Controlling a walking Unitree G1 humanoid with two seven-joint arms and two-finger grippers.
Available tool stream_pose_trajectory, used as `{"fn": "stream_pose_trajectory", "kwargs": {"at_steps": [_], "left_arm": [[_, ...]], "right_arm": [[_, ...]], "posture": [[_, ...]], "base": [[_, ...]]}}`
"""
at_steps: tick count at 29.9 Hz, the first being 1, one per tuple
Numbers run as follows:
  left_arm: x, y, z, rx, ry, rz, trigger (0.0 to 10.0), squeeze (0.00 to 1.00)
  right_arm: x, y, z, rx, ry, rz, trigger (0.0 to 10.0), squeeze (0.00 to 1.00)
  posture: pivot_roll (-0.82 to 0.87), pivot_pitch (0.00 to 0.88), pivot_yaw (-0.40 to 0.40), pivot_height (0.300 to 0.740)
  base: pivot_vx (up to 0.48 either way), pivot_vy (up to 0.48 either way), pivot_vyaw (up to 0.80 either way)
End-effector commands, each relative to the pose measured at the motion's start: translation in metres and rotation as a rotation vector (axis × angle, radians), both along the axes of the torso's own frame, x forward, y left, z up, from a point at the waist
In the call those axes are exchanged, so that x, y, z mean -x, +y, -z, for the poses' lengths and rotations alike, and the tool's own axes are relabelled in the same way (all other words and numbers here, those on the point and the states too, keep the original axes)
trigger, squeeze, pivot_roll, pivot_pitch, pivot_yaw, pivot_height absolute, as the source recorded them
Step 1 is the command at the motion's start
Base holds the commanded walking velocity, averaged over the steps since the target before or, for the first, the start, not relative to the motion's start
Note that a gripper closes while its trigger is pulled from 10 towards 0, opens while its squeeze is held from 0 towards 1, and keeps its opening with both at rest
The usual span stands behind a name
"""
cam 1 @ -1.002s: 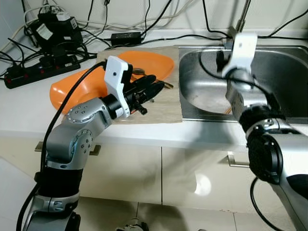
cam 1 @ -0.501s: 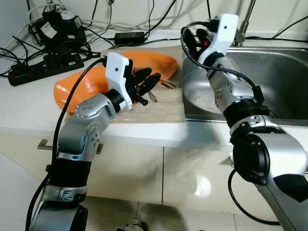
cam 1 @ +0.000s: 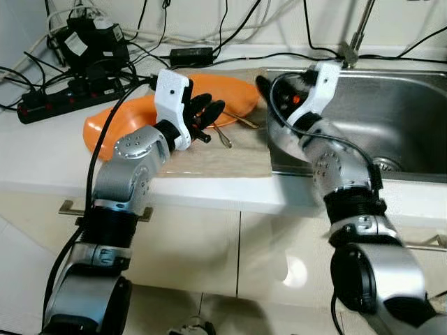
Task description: Kitchen organization
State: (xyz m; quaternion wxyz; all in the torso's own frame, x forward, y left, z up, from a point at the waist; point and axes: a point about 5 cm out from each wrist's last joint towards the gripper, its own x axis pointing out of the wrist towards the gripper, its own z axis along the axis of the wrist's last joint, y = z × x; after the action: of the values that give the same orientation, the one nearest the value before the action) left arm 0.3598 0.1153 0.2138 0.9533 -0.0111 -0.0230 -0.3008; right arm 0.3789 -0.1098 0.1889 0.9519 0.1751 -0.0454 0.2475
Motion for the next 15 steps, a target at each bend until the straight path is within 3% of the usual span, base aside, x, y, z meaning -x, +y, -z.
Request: {"fn": "stream_pose_trajectory", "kwargs": {"at_steps": [1,2,3,4,6,9,13,15], "left_arm": [[-0.002,0.003,-0.005,0.027,-0.024,-0.039,10.0,0.0],[-0.001,0.007,-0.004,0.064,-0.025,-0.079,10.0,0.0],[0.006,0.019,0.002,0.117,-0.03,-0.198,10.0,0.0],[0.009,0.024,0.004,0.125,-0.033,-0.24,10.0,0.0],[0.01,0.027,0.006,0.128,-0.036,-0.264,10.0,0.0],[0.027,0.036,0.009,0.131,-0.04,-0.355,10.0,0.0],[0.034,0.041,0.01,0.124,-0.045,-0.402,10.0,0.0],[0.04,0.039,0.004,0.137,-0.065,-0.439,10.0,0.0]], "right_arm": [[0.002,0.002,-0.005,0.031,-0.038,0.018,10.0,0.0],[0.005,-0.001,0.0,0.065,-0.045,0.061,10.0,0.0],[0.019,-0.008,0.013,0.185,-0.076,0.176,10.0,0.0],[0.024,-0.011,0.016,0.234,-0.095,0.211,10.0,0.0],[0.028,-0.012,0.017,0.263,-0.106,0.229,10.0,0.0],[0.054,-0.022,0.025,0.378,-0.125,0.346,10.0,0.0],[0.065,-0.027,0.026,0.427,-0.14,0.399,10.0,0.0],[0.077,-0.036,0.022,0.483,-0.182,0.506,10.0,0.0]], "posture": [[-0.02,0.0,0.079,0.74],[-0.02,0.0,0.079,0.74],[-0.03,0.0,0.084,0.74],[-0.03,0.0,0.085,0.74],[-0.03,0.0,0.085,0.74],[-0.03,0.0,0.1,0.74],[-0.04,0.0,0.104,0.74],[-0.04,0.0,0.106,0.74]], "base": [[0.0,0.0,0.0],[0.0,0.0,0.0],[0.0,0.0,0.0],[0.0,0.0,0.0],[0.0,0.0,0.0],[0.0,0.0,0.0],[0.0,0.0,0.0],[0.0,0.0,0.0]]}}
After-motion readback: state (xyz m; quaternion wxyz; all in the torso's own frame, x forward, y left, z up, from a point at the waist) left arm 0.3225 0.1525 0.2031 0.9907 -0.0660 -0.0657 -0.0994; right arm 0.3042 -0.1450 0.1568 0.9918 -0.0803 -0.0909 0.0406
